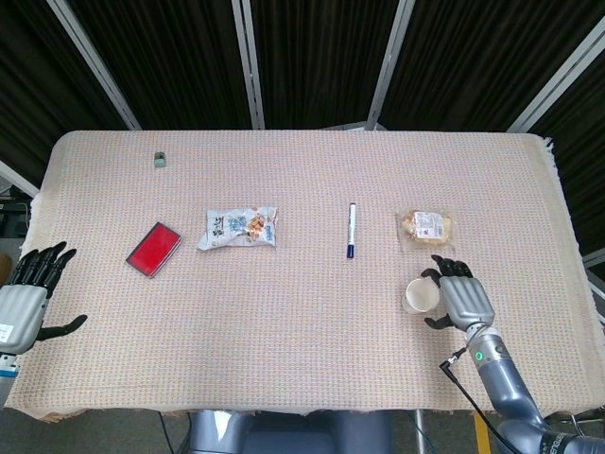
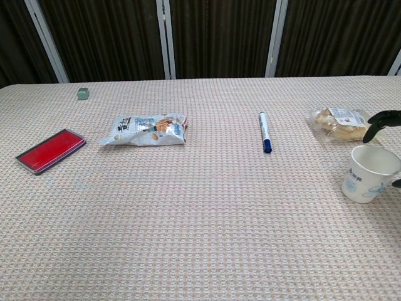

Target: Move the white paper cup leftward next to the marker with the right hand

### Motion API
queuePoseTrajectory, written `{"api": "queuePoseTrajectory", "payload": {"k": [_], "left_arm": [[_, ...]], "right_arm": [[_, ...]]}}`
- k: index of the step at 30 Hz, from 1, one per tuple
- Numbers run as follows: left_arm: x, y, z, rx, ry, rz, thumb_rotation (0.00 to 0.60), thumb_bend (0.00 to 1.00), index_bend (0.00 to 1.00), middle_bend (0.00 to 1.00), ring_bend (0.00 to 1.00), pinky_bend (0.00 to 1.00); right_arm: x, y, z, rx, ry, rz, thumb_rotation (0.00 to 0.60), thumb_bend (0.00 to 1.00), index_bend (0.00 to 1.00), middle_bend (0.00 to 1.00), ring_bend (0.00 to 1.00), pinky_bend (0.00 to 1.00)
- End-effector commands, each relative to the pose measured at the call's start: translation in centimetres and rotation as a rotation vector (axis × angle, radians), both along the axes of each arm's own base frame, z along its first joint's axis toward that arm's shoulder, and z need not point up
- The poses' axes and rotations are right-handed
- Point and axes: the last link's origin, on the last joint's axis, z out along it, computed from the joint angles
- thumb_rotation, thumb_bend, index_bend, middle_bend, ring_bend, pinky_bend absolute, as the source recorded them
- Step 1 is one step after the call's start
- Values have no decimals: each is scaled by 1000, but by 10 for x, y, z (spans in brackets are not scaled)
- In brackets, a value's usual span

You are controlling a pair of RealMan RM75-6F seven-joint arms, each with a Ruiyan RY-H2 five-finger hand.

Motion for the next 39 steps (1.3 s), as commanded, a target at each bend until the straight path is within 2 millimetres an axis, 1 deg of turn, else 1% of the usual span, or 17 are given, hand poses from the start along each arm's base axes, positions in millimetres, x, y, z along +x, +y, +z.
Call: {"api": "queuePoseTrajectory", "payload": {"k": [1,12,21,23,25,28,34,39], "left_arm": [[0,0,0,0,0,0,600,113,0,0,0,0],[0,0,0,0,0,0,600,114,0,0,0,0],[0,0,0,1,0,1,600,114,0,0,0,0],[0,0,0,1,0,1,600,112,0,0,0,0],[0,0,0,1,0,0,600,112,0,0,0,0],[0,0,0,0,0,1,600,115,0,0,0,0],[0,0,0,0,0,0,600,113,0,0,0,0],[0,0,0,0,0,1,600,113,0,0,0,0]], "right_arm": [[1,0,-2,2,-2,2,600,85,250,0,0,0],[-1,-7,-12,-4,-14,-17,600,107,293,0,0,0],[2,-9,-14,-32,-35,-7,600,109,298,0,0,0],[2,-9,-14,-31,-34,-8,600,112,328,0,0,0],[1,-9,-15,-25,-29,-13,600,132,406,0,0,0],[1,-8,-16,-21,-24,-16,600,180,477,6,0,0],[5,-9,-16,-36,-52,-10,600,199,485,18,0,0],[16,-13,-6,-81,-142,1,600,199,487,39,0,0]]}}
